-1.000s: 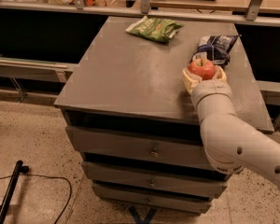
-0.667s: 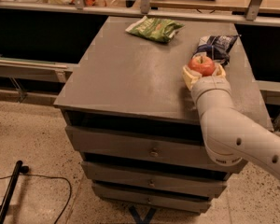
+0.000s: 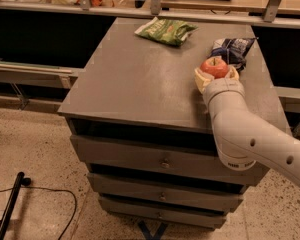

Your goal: Move apple near blue chip bag

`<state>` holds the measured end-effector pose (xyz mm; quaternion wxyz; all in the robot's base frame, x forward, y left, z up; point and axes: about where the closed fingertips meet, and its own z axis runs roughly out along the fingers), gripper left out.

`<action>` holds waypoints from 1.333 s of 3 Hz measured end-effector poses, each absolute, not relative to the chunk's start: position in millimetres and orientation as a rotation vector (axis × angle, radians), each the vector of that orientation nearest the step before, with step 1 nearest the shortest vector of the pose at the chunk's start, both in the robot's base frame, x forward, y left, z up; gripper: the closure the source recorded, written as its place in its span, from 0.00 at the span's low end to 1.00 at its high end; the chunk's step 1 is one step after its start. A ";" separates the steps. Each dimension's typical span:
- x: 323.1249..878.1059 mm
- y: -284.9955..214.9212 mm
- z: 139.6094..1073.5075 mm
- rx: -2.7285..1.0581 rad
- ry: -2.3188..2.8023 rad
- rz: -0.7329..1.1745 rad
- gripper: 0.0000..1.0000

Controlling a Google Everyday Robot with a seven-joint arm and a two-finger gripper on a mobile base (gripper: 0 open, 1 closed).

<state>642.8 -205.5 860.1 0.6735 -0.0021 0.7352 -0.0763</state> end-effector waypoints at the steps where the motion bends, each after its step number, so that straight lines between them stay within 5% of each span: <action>1: 644.0 -205.2 860.5 -0.006 1.657 -0.171 0.20; 2: 643.9 -204.7 861.9 -0.009 1.661 -0.167 0.00; 4: 617.8 -188.4 873.7 -0.010 1.638 -0.130 0.00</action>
Offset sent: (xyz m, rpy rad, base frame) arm 0.0008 0.0001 0.0006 0.0032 0.0131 0.0075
